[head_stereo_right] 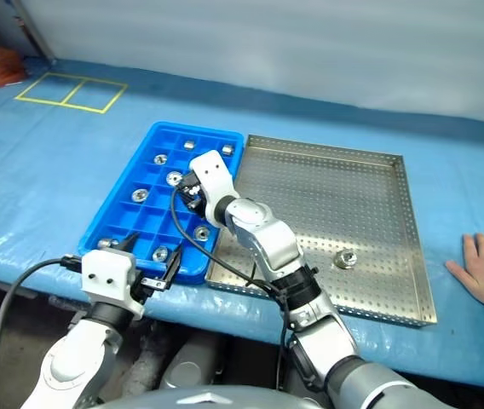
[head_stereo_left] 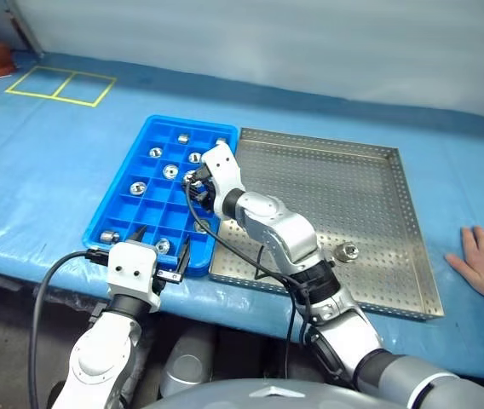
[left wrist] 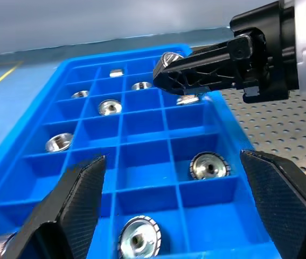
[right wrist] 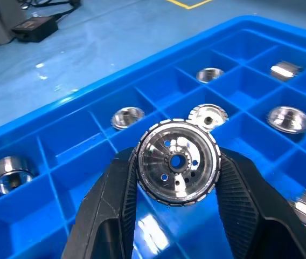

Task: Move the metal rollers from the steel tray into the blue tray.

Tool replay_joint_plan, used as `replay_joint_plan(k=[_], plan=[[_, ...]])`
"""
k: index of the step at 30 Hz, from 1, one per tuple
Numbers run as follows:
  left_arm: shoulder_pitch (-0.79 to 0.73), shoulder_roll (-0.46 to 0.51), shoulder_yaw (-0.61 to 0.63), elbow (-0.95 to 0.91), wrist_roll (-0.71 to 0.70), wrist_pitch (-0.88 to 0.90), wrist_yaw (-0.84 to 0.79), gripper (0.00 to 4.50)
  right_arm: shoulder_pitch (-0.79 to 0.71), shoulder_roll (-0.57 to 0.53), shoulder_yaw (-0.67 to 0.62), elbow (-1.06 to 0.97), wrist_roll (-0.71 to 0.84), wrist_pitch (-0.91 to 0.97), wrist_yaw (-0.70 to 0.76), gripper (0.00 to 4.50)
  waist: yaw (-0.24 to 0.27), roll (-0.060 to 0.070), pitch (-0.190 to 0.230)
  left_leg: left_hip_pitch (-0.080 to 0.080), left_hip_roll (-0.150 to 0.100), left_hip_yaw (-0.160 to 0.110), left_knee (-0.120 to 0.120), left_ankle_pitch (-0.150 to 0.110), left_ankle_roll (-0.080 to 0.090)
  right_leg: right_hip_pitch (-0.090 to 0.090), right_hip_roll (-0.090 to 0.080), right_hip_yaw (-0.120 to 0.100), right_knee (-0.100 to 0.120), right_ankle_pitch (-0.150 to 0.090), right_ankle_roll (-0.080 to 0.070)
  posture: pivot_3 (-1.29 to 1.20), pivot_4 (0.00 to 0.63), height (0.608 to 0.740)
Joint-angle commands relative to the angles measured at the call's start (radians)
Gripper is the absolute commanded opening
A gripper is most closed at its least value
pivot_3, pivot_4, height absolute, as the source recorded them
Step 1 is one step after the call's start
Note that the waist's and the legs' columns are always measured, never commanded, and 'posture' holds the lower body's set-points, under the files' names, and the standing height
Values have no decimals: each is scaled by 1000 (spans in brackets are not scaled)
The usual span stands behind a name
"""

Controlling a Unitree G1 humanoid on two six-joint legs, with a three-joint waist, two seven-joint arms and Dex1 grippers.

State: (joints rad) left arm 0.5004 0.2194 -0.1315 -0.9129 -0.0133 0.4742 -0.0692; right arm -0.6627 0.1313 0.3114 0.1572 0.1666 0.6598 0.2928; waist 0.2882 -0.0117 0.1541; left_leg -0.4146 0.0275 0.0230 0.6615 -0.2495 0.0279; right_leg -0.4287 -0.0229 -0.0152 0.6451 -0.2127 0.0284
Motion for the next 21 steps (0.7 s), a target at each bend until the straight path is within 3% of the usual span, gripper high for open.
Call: replay_joint_plan(k=[1,13,21], plan=[[20,-8,-17,-68,22,-18,10,4338,-41,37,7,67,-10,-72,30,1720,35,0,0,0,0,0,0,0,0,0,0,0,0,0,0,652,150,740],[28,-8,-40,-62,36,-31,-4,4338,-3,40,17,116,-23,-87,45,1720,226,-1,0,-5,0,6,0,-2,-4,-11,1,-3,0,-1,-1,648,150,740],[-8,-6,-43,-38,23,-21,-30,4338,17,10,-6,59,-23,-60,30,1720,278,-1,-1,-11,0,7,2,-3,-5,-16,3,-5,0,-1,-1,558,150,740]])
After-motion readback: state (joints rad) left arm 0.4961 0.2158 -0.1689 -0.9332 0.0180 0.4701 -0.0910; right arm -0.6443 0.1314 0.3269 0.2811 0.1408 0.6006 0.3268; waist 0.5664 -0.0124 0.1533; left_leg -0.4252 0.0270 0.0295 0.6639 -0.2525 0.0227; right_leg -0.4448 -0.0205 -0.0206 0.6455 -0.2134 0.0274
